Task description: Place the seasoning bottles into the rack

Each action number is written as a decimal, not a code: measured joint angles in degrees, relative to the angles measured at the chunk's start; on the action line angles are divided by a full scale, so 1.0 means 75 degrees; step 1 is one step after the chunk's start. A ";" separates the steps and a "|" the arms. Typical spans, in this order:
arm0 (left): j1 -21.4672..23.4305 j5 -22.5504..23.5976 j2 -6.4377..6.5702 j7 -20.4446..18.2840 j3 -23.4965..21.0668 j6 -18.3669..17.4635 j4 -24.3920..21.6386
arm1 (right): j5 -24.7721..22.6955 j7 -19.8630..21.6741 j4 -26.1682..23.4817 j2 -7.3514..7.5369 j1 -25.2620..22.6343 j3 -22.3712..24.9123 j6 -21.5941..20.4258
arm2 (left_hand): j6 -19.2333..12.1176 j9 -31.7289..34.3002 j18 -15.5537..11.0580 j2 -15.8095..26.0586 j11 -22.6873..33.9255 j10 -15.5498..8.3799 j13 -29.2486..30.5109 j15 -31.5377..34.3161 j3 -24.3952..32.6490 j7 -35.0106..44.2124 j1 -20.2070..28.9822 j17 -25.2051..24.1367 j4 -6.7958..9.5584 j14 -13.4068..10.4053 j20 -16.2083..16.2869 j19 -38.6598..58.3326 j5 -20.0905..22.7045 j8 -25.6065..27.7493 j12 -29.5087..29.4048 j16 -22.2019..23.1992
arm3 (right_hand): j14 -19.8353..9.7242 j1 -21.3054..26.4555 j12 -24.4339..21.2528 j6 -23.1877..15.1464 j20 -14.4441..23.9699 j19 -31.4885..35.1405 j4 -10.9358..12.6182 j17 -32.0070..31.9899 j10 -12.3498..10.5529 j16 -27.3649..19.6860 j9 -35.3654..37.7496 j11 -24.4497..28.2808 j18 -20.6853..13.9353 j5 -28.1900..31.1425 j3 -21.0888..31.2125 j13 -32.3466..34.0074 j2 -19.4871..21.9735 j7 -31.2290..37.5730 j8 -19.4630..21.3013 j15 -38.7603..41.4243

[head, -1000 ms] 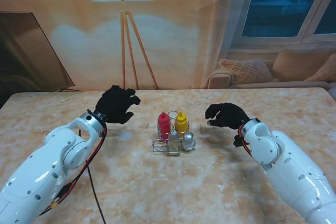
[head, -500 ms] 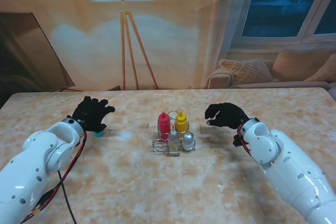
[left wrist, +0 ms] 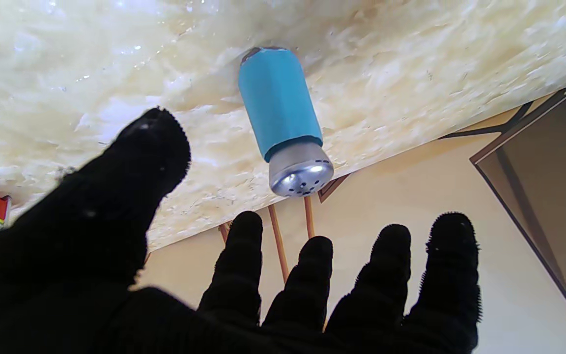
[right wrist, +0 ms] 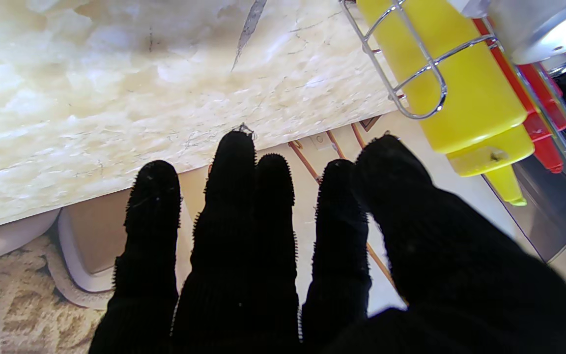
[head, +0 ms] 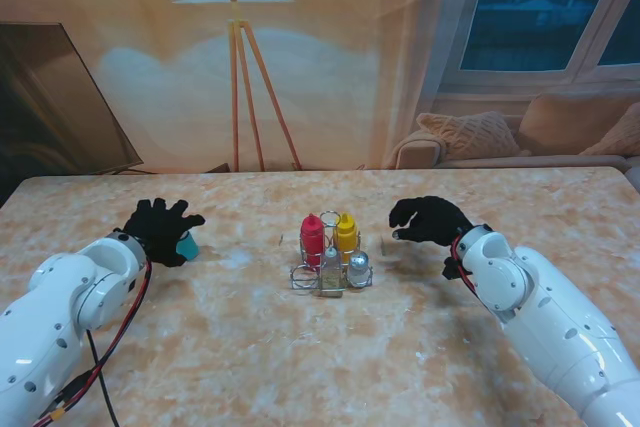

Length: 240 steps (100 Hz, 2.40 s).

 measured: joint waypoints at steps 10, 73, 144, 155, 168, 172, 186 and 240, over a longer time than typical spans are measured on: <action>-0.0147 -0.0058 0.0012 0.0250 0.0166 0.0062 0.0293 | 0.0005 0.0013 0.0022 0.0000 0.0021 -0.0025 0.0000 | -0.0014 -0.0090 0.0009 -0.0003 -0.0018 0.0001 -0.0001 0.0000 0.0000 -0.0031 -0.0025 0.0003 0.0000 0.0002 -0.0010 0.0000 -0.0089 0.0000 -0.0001 -0.0004 | 0.0000 0.0000 0.0000 0.0000 0.0000 0.0000 0.0000 -0.0001 0.0000 0.0000 0.0000 0.0000 0.0000 0.0000 0.0000 0.0000 0.0000 0.0000 0.0000 0.0000; -0.0771 -0.0423 0.0033 0.0239 0.0635 0.0031 0.1016 | 0.0062 0.0038 0.0097 -0.0009 0.0101 -0.0110 0.0044 | -0.0211 0.0533 -0.1469 -0.0522 0.0806 -0.0199 0.2025 0.1498 0.0751 0.1139 0.0663 0.1954 0.0000 -0.0690 0.0682 0.2250 0.1205 0.0777 0.0889 0.1658 | 0.0000 0.0000 0.0000 0.0000 0.0000 0.0000 0.0000 -0.0002 0.0000 0.0000 0.0000 0.0000 0.0000 0.0000 0.0000 0.0000 0.0000 0.0000 0.0000 0.0000; -0.1070 -0.0905 -0.0006 0.0506 0.1002 0.0552 0.1398 | 0.0061 0.0038 0.0097 -0.0013 0.0100 -0.0104 0.0065 | -0.0514 0.3910 -0.2721 -0.1026 0.3071 -0.0754 0.5363 0.2446 -0.0307 0.5098 0.3318 0.4857 -0.0595 -0.2093 0.0740 0.3839 0.2748 0.1140 0.3101 0.4423 | 0.0000 0.0000 0.0000 -0.0001 0.0000 0.0000 0.0000 -0.0007 0.0000 0.0001 0.0000 -0.0002 0.0002 0.0000 0.0000 0.0000 0.0000 0.0000 0.0000 0.0000; -0.1063 -0.0940 -0.0026 0.0629 0.0988 0.0531 0.1428 | 0.0061 0.0038 0.0097 -0.0013 0.0100 -0.0104 0.0065 | -0.0628 0.4257 -0.2724 -0.1029 0.2715 -0.0750 0.5592 0.2434 -0.0430 0.5416 0.3323 0.5037 -0.0598 -0.2113 0.0556 0.4002 0.2916 0.0960 0.3381 0.4425 | 0.0000 0.0000 0.0000 -0.0001 0.0000 0.0000 0.0000 -0.0007 0.0000 0.0001 0.0000 -0.0002 0.0001 0.0000 0.0000 0.0000 0.0000 0.0000 0.0000 0.0001; -0.1019 -0.0964 -0.0041 0.0629 0.0910 0.0426 0.1386 | 0.0061 0.0037 0.0097 -0.0013 0.0100 -0.0101 0.0065 | -0.0700 0.4415 -0.2724 -0.1057 0.2496 -0.0750 0.5670 0.2434 -0.0453 0.5593 0.3323 0.5105 -0.0606 -0.2117 0.0403 0.4013 0.3000 0.0877 0.3521 0.4425 | 0.0000 0.0000 0.0000 -0.0001 0.0000 0.0000 0.0000 -0.0007 0.0000 0.0001 0.0000 -0.0003 0.0001 0.0000 0.0000 0.0000 0.0000 0.0000 0.0000 0.0001; -0.0988 -0.0974 -0.0043 0.0618 0.0871 0.0379 0.1342 | 0.0061 0.0037 0.0097 -0.0013 0.0100 -0.0098 0.0065 | -0.0707 0.4432 -0.2724 -0.1060 0.2477 -0.0751 0.5672 0.2434 -0.0455 0.5594 0.3323 0.5105 -0.0606 -0.2118 0.0398 0.4014 0.3004 0.0877 0.3556 0.4425 | 0.0000 0.0000 0.0000 -0.0001 0.0000 0.0000 0.0000 -0.0007 0.0000 0.0001 0.0000 -0.0003 0.0001 0.0000 0.0000 0.0000 0.0000 0.0000 0.0000 0.0001; -0.0809 -0.0996 -0.0044 0.0455 0.0670 0.0114 0.1022 | 0.0061 0.0037 0.0097 -0.0013 0.0097 -0.0094 0.0065 | -0.0724 0.4591 -0.2723 -0.1120 0.2187 -0.0751 0.5714 0.2434 -0.0455 0.5678 0.3323 0.5111 -0.0606 -0.2118 0.0376 0.4081 0.3015 0.0846 0.3739 0.4425 | 0.0000 0.0000 0.0000 -0.0001 0.0000 0.0000 0.0000 -0.0007 0.0000 0.0001 0.0000 -0.0003 0.0002 0.0000 0.0000 0.0000 0.0000 0.0000 0.0000 0.0001; -0.0430 -0.2591 -0.0039 -0.0277 0.0520 -0.1217 -0.0380 | 0.0051 0.0023 0.0099 -0.0015 0.0090 -0.0071 0.0051 | -0.0738 0.4688 -0.2724 -0.1133 0.2057 -0.0751 0.5748 0.2434 -0.0455 0.5773 0.3323 0.5121 -0.0609 -0.2118 0.0374 0.4097 0.3020 0.0842 0.3913 0.4425 | 0.0000 0.0000 0.0000 -0.0001 0.0000 0.0000 0.0000 -0.0008 0.0000 0.0002 0.0000 -0.0003 0.0001 0.0000 0.0000 0.0000 0.0000 0.0000 0.0000 0.0002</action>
